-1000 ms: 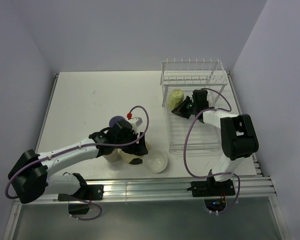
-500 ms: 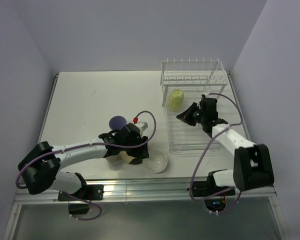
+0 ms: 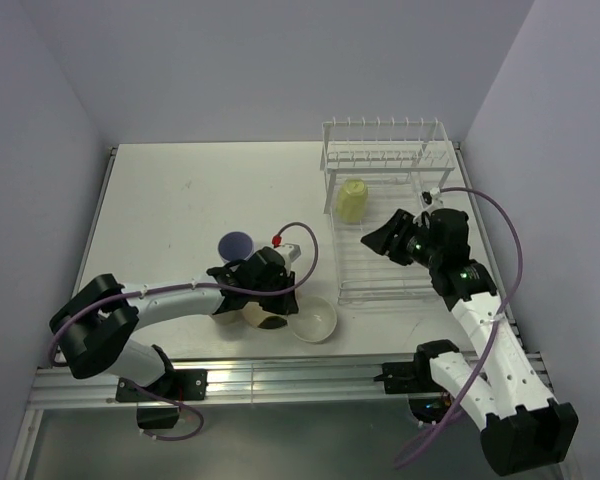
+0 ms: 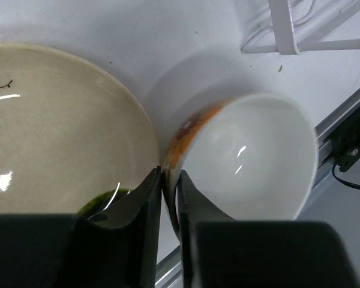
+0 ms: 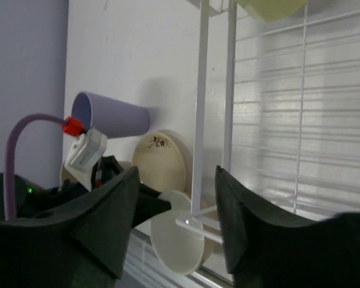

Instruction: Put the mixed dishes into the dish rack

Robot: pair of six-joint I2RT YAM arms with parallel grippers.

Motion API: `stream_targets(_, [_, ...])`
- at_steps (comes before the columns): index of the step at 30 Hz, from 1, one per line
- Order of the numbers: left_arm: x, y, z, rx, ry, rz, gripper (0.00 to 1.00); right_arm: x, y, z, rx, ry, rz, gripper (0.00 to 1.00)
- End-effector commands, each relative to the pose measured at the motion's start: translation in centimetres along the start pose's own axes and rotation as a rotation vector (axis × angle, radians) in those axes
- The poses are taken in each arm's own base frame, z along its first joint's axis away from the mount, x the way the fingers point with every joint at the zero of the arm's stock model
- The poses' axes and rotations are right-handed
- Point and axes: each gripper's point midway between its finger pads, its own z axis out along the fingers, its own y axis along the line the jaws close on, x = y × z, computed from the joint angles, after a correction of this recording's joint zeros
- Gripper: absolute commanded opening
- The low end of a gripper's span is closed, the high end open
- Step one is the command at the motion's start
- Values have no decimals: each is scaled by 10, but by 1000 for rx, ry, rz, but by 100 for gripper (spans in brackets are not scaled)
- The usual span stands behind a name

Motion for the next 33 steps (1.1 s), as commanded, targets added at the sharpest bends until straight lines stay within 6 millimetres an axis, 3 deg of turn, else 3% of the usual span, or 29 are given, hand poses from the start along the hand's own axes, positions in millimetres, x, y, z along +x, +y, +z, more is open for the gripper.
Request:
stream_targets(1, [-8, -10, -2, 33, -36, 10, 18, 15, 9, -17, -27, 73, -53, 63])
stream_targets(2, [-11, -11, -7, 37, -49, 14, 13, 17, 12, -20, -41, 80, -57, 78])
stream_targets(5, [-17, -15, -18, 39, -70, 21, 2, 28, 13, -25, -53, 111, -67, 93])
stream_targets(10, [-26, -20, -34, 34, -98, 32, 0, 31, 26, -41, -100, 117, -87, 95])
stream_targets(13, [-41, -30, -61, 63, -181, 30, 0, 36, 37, -49, -146, 139, -84, 98])
stream_targets(16, [-67, -59, -114, 180, -337, 50, 0, 49, 50, -56, -230, 190, -87, 100])
stream_targets(19, [-82, -84, -154, 296, -443, 66, 0, 61, 64, -62, -310, 227, -93, 100])
stream_targets(22, [-92, -100, -180, 375, -514, 64, 0, 71, 83, -67, -395, 251, -88, 100])
stream_targets(28, [-100, -109, -187, 401, -536, 63, 0, 82, 128, -84, -530, 268, -65, 100])
stream_targets(33, [-102, -111, -187, 411, -544, 61, 0, 87, 149, -96, -600, 278, -67, 100])
